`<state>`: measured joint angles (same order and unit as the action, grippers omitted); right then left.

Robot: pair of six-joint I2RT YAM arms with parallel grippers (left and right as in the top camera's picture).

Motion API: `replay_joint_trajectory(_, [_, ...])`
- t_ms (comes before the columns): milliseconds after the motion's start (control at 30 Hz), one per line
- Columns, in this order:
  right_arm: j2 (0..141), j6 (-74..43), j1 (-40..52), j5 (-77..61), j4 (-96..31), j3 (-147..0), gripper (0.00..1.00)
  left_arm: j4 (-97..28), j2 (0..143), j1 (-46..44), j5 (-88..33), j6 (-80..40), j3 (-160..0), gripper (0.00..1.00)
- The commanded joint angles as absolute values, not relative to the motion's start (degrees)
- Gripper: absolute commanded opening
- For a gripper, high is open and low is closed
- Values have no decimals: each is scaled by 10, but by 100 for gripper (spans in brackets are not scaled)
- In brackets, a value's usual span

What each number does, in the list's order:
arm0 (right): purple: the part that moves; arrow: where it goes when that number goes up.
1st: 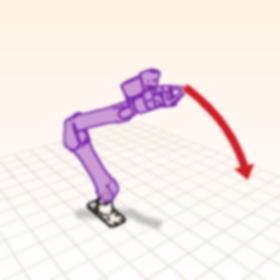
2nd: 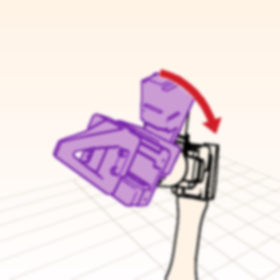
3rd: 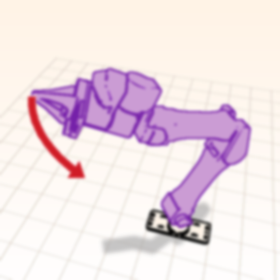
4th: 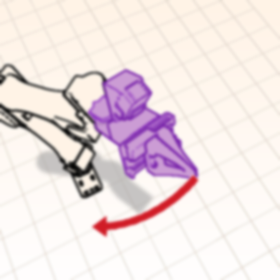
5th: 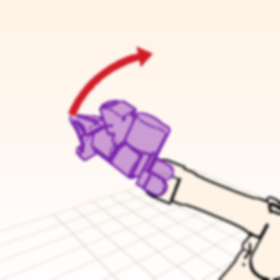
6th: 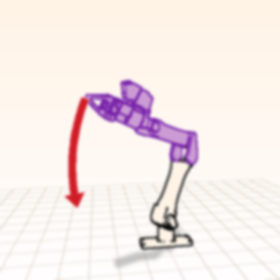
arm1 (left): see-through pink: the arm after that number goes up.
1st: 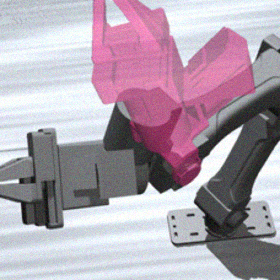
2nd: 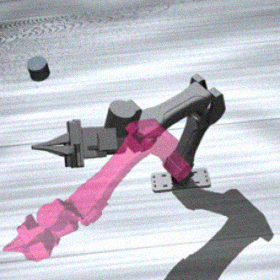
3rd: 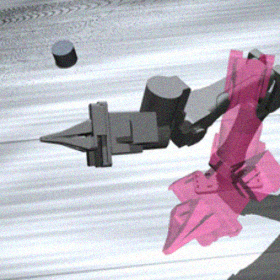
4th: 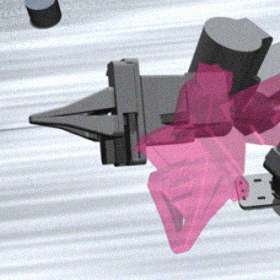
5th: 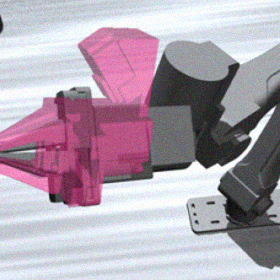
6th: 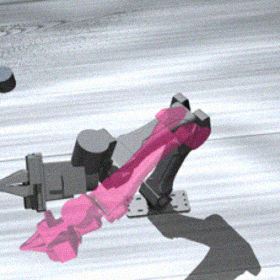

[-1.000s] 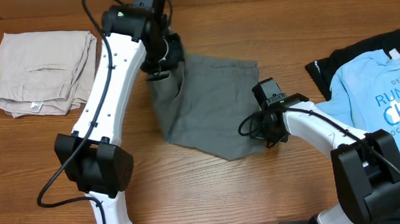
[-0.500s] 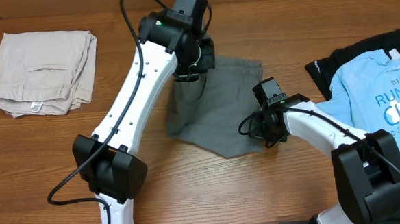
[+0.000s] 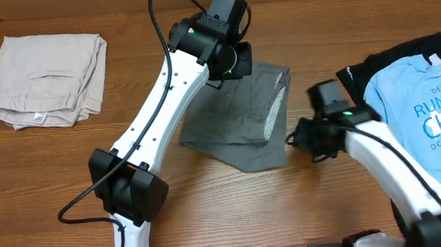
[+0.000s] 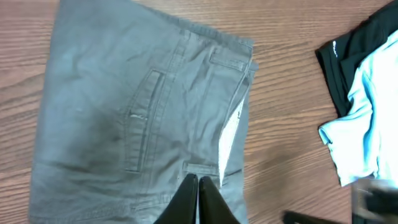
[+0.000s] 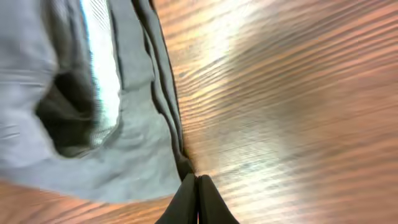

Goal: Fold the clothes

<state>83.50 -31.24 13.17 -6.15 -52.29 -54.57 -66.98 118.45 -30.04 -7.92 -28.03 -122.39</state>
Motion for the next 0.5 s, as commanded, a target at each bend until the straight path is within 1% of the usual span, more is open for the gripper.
replay_joint_trajectory(0, [759,-269,106,-70,-549,-561,5,-668,1213,-306,-72,-278,-1219,4])
replay_joint_trajectory(67, [739,-214,105,-124,-544,-561,6,-668,1213,-304,-61,-269,-1219,4])
replay_joint_trajectory(100, [730,-194,105,-174,-538,-563,8,-669,1213,-303,-37,-267,-1219,4])
replay_joint_trajectory(133, [729,-194,105,-197,-531,-563,8,-671,1213,-302,-22,-260,-1219,4])
replay_joint_trajectory(167, [730,-195,105,-223,-520,-563,11,-678,1213,-300,1,-256,-1219,4])
replay_joint_trajectory(200, [733,-196,105,-234,-514,-562,19,-688,1212,-296,21,-257,-1219,4])
replay_joint_trajectory(233, [740,-203,105,-242,-505,-562,34,-702,1211,-288,37,-257,-1220,4])
replay_joint_trajectory(267, [746,-213,105,-243,-496,-562,40,-714,1210,-280,41,-257,-1220,4])
replay_joint_trajectory(300, [756,-219,105,-243,-484,-562,45,-723,1210,-273,41,-257,-1220,4])
replay_joint_trajectory(400, [794,-243,105,-245,-432,-562,56,-759,1210,-241,40,-257,-1220,5])
replay_joint_trajectory(467, [833,-254,105,-274,-383,-562,56,-783,1210,-220,41,-256,-1220,8])
